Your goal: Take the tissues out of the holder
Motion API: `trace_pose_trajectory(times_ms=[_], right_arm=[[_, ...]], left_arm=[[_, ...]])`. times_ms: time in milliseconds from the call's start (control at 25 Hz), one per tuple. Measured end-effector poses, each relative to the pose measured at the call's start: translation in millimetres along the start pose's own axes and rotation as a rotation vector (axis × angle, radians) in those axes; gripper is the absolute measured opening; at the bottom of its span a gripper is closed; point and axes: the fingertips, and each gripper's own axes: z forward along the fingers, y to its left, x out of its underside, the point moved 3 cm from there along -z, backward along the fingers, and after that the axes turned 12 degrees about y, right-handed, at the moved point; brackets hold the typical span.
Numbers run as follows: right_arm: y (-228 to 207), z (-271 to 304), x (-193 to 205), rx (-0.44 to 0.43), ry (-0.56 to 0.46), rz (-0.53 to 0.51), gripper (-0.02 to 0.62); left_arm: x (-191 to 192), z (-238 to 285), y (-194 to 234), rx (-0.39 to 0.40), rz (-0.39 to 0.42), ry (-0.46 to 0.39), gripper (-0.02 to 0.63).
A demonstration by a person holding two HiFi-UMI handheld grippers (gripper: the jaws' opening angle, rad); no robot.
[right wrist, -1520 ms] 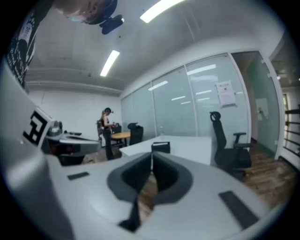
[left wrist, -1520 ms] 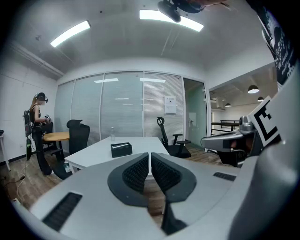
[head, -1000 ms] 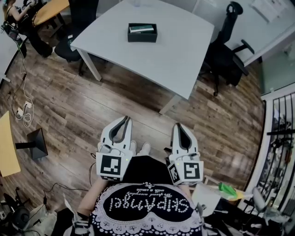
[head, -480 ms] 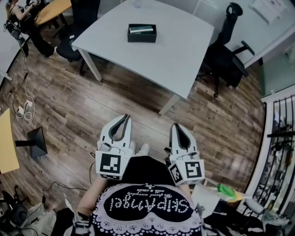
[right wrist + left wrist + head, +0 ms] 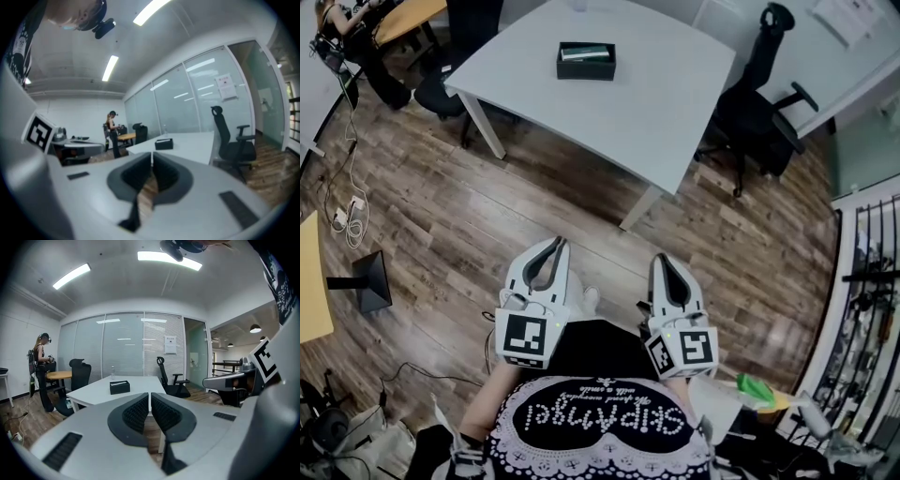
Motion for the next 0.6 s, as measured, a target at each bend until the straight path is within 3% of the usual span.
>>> trace_pose_trajectory(times_ms=[280,600], right_arm=[[9,15,-6,-0.034,0.011,-0.009,0.034],[18,62,-19,-0.028,0.033,-0.011,0.035]], left_arm=[[1,1,18,-0.027,-0.045,0.002,0.035],[-5,26,62,-0.025,-0.039,0.002,0.035]])
